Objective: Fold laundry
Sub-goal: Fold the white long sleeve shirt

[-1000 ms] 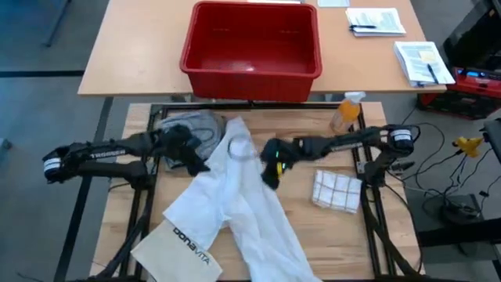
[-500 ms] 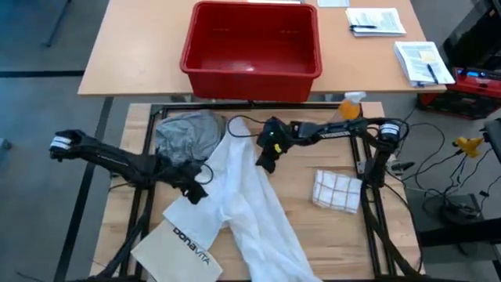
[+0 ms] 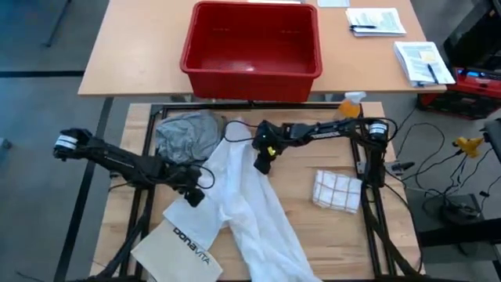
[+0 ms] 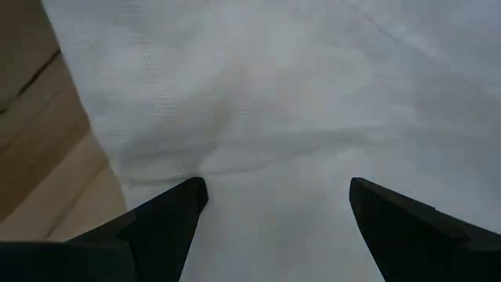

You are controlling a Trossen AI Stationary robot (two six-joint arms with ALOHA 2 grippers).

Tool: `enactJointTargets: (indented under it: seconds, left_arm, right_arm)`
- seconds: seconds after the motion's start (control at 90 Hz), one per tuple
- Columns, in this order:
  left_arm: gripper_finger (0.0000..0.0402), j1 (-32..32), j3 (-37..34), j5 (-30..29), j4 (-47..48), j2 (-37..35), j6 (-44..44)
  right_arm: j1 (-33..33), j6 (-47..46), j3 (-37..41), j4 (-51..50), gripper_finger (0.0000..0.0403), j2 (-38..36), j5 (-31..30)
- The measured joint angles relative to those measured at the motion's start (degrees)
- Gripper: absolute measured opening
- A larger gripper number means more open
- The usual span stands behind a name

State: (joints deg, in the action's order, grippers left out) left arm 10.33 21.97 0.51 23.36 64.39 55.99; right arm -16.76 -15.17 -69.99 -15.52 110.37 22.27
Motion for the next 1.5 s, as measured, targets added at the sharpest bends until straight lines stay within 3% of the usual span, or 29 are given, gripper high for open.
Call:
enactJointTargets:
  seconds: [0.267, 0.778, 0.9, 0.978, 1.067, 1.233, 1.389, 1.5]
  left_arm:
    - [0.0312, 0.0, -0.4, 0.0, 0.2, 0.4, -0.2]
    - [0.0312, 0.0, -0.5, 0.4, 0.7, 0.4, 0.0]
    - [0.0312, 0.0, -0.5, 0.4, 0.7, 0.4, 0.0]
    - [0.0312, 0.0, -0.5, 0.4, 0.7, 0.4, -0.2]
    - [0.0312, 0.0, -0.5, 0.3, 0.7, 0.4, -0.3]
    - [0.0312, 0.0, -0.5, 0.3, 0.8, 0.4, -1.3]
    - [0.0312, 0.0, -0.5, 0.2, 0.8, 0.4, -1.6]
    - [0.0312, 0.0, -0.5, 0.2, 0.8, 0.4, -2.3]
  right_arm:
    - [0.5, -0.8, 0.1, 0.8, 0.0000, 4.5, 1.8]
    - [-5.5, 6.0, 0.0, -17.4, 0.0000, -2.6, -13.1]
    - [-5.8, 7.3, 0.2, -15.4, 0.0000, -5.9, -4.1]
    - [-2.5, 8.4, 0.2, -13.3, 0.0000, -6.8, 0.3]
    - [2.6, 16.4, 2.1, -13.7, 0.0000, -6.7, 2.9]
    - [9.5, 18.5, 7.7, -3.7, 0.0000, -6.4, 3.4]
    - [11.8, 14.6, 11.9, 6.6, 0.0000, -6.2, 3.2]
    - [12.5, 14.5, 13.5, 7.5, 0.0000, -6.3, 2.9]
